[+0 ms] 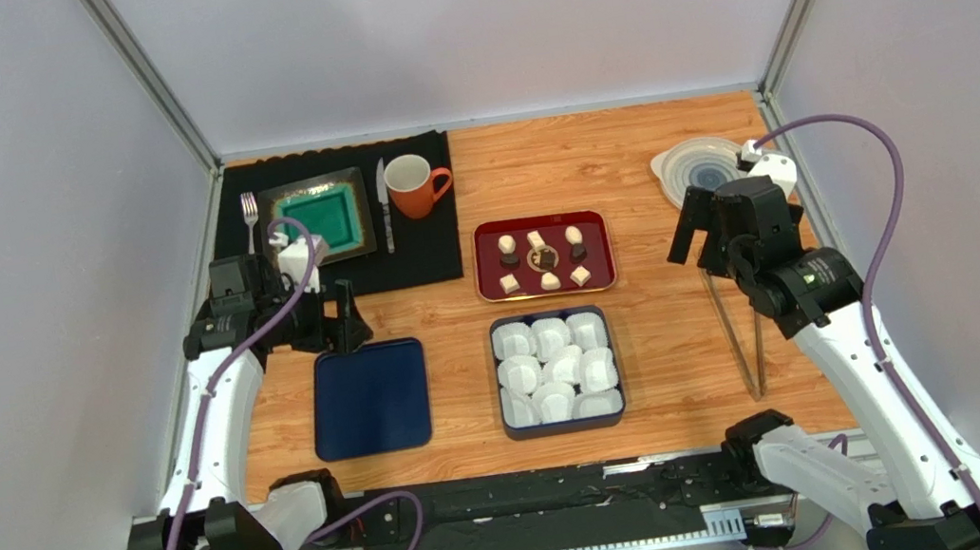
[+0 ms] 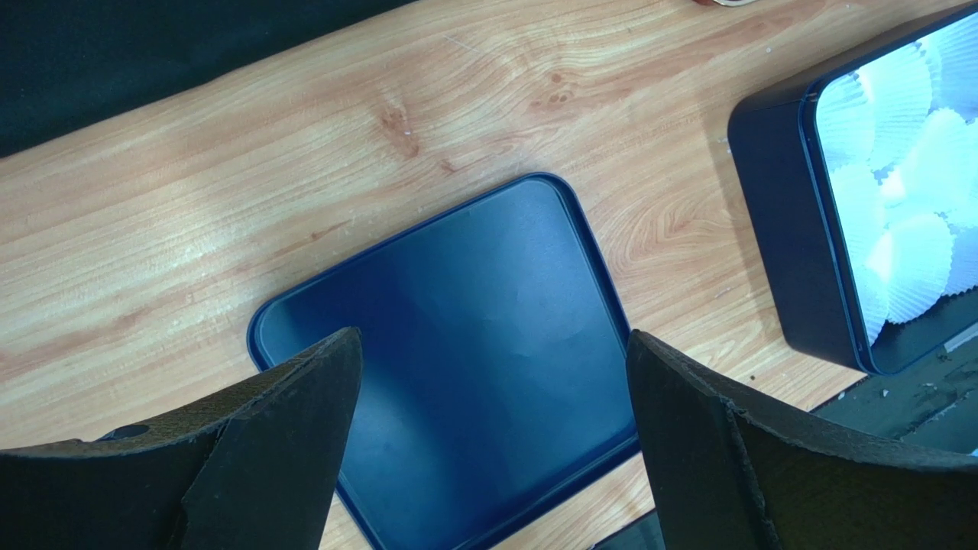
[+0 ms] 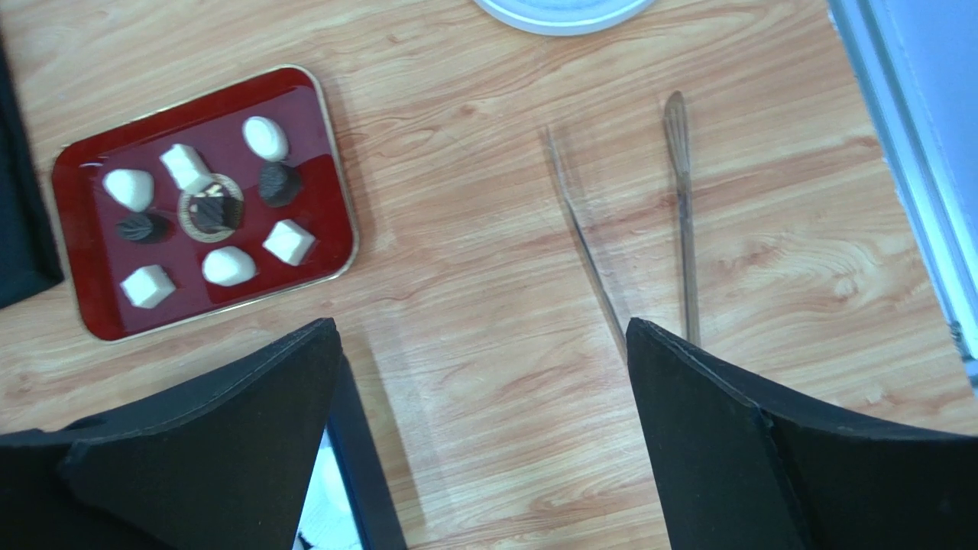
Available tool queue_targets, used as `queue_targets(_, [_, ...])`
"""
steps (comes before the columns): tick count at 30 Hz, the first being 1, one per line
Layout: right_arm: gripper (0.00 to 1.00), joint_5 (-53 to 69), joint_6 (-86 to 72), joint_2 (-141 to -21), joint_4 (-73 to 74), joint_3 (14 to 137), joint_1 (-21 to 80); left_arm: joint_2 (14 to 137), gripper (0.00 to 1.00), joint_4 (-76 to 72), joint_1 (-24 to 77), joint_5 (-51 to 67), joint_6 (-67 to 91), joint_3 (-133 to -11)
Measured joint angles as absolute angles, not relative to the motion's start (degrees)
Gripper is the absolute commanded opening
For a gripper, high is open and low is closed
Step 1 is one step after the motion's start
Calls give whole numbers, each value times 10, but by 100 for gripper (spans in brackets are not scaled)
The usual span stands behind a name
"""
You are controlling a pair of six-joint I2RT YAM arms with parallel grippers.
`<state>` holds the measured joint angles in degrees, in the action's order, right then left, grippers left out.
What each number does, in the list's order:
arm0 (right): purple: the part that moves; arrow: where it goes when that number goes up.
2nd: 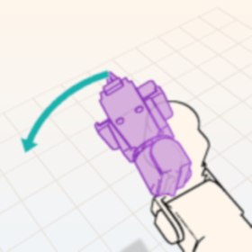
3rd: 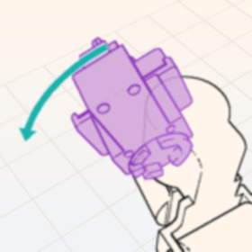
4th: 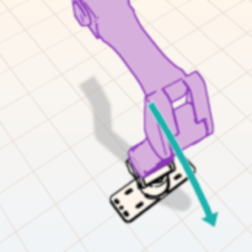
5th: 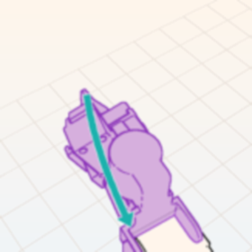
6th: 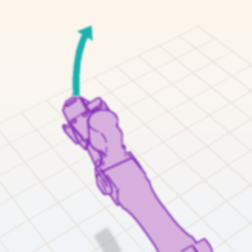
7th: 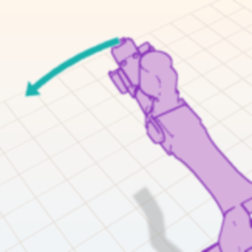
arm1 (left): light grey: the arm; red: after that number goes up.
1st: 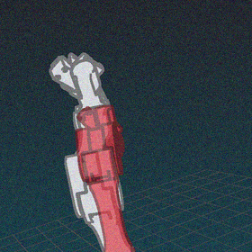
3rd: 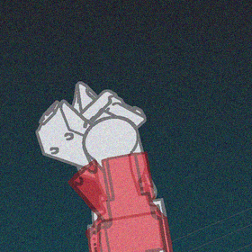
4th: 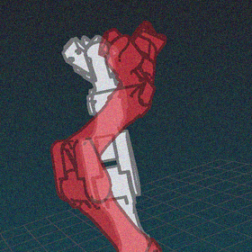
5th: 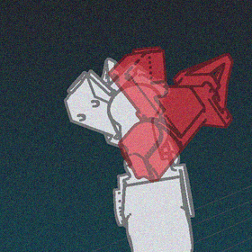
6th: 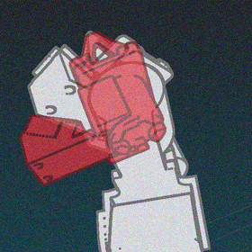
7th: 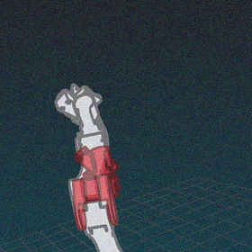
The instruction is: Pack the chocolate
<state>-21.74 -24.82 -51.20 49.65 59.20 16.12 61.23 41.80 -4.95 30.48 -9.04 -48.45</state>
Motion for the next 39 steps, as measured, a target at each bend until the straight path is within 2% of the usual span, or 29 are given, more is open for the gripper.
queue_targets(4, [92, -250, -246, -543, 513, 592, 161, 612, 94, 420, -50, 305, -93, -485])
queue_targets(9, [89, -286, -245, -656, 522, 585, 143, 630, 94, 423, -50, 314, -92, -511])
queue_targets(21, [63, -274, -215, -801, 483, 570, 72, 694, 94, 399, -50, 341, -92, -559])
queue_targets(34, [62, -253, -208, -894, 448, 564, 60, 737, 94, 369, -50, 357, -93, -569])
queue_targets(39, [54, -244, -202, -925, 435, 564, 46, 737, 94, 363, -51, 362, -93, -569])
